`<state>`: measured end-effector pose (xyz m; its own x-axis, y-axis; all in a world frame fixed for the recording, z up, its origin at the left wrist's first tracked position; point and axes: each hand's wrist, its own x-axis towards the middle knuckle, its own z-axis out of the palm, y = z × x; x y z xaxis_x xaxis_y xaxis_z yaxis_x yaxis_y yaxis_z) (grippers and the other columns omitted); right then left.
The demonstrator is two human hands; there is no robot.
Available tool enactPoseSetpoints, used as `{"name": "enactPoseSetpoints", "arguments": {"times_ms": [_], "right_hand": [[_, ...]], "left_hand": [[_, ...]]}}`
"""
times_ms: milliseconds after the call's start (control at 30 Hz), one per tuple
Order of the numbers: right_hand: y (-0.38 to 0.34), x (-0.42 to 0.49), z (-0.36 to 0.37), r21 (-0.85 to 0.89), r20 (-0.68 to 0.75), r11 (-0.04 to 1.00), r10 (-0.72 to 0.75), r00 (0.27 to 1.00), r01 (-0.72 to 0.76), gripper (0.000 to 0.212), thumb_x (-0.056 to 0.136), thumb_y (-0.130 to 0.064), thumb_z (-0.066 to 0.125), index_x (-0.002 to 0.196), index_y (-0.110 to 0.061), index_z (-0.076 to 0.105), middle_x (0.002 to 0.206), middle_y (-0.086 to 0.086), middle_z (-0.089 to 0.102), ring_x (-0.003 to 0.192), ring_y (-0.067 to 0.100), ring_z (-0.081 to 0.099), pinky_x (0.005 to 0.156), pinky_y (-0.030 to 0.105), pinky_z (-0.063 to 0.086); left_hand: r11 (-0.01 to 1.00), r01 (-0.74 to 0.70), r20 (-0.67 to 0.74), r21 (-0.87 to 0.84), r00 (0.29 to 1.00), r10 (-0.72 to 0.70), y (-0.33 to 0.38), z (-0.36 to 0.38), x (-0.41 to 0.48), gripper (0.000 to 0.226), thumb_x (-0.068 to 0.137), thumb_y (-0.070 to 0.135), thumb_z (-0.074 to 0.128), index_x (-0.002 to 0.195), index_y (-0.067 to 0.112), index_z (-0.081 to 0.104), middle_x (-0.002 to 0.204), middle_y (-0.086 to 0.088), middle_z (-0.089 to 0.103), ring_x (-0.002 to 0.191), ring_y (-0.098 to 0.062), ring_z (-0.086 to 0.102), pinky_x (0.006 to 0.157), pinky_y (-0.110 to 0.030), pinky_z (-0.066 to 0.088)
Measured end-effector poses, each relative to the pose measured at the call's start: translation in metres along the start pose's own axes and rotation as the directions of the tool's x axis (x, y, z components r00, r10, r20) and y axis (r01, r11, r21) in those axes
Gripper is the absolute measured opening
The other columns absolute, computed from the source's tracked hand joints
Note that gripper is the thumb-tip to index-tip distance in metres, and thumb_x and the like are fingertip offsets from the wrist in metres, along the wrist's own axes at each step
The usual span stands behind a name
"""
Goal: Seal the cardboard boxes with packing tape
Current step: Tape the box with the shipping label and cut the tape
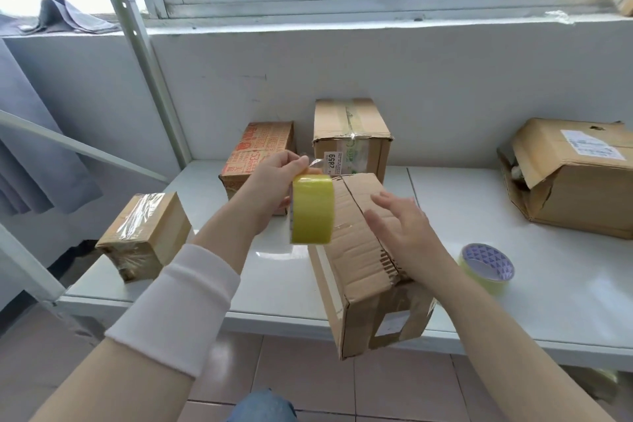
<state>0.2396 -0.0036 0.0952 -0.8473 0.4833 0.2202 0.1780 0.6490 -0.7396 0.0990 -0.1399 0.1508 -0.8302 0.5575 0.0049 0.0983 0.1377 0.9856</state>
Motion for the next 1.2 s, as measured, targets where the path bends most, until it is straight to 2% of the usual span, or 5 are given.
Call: {"name": "enactPoseSetpoints", "arguments": {"times_ms": [100,300,567,867,1200], "right_hand": [[-0.020,-0.013,-0.003,0.177,-0.040,0.976,-0.125,0.991,0.130,0.051,0.074,-0.073,0.048,0.113,-0.040,0.054,0.120,-0.027,0.048,0.126,0.002,0.028,0.098,0.012,0.023],[-0.014,-0.021,-0.002,0.304,0.000,0.950,-0.072,0.997,0.069,0.006,0.087,-0.029,0.060,0.084,-0.023,0.060,0.086,-0.007,0.063,0.084,0.002,0.057,0.073,0.015,0.045],[0.001,-0.025,-0.006,0.339,0.048,0.940,-0.050,0.998,0.031,0.012,0.087,-0.026,0.060,0.089,-0.014,0.061,0.089,-0.002,0.065,0.088,0.013,0.060,0.077,0.028,0.050],[0.000,-0.025,-0.009,0.337,-0.050,0.940,-0.046,0.998,0.060,0.035,0.083,-0.041,0.056,0.078,-0.006,0.058,0.066,0.002,0.055,0.062,0.005,0.047,0.059,0.018,0.038],[-0.020,-0.016,-0.010,0.406,-0.078,0.914,0.022,0.997,0.012,0.025,0.087,-0.040,0.051,0.070,-0.022,0.050,0.063,-0.009,0.052,0.055,-0.002,0.046,0.052,0.009,0.037]], "left_hand": [[0.980,-0.034,-0.017,-0.196,0.999,0.031,0.004,0.020,-0.007,0.021,0.098,0.023,0.048,0.077,0.020,0.048,0.077,0.009,0.072,0.072,-0.010,0.060,0.063,-0.029,0.050],[0.951,-0.006,-0.020,-0.308,1.000,0.000,-0.002,0.046,-0.009,0.008,0.097,0.016,0.052,0.090,0.019,0.048,0.074,0.008,0.072,0.079,-0.010,0.060,0.069,-0.032,0.050],[0.970,0.045,-0.016,-0.238,0.999,-0.050,-0.003,0.052,-0.002,0.016,0.089,0.027,0.064,0.098,0.015,0.061,0.076,0.008,0.073,0.086,-0.009,0.064,0.077,-0.035,0.052],[0.891,-0.325,-0.113,0.315,0.920,0.375,0.004,0.046,0.004,0.012,0.084,0.024,0.071,0.076,0.020,0.063,0.072,0.014,0.071,0.070,0.010,0.063,0.066,-0.003,0.042],[0.861,-0.476,-0.105,0.178,0.861,0.497,0.072,0.040,-0.002,0.016,0.087,0.025,0.067,0.075,0.026,0.056,0.067,0.018,0.071,0.082,0.004,0.068,0.080,-0.010,0.046]]}}
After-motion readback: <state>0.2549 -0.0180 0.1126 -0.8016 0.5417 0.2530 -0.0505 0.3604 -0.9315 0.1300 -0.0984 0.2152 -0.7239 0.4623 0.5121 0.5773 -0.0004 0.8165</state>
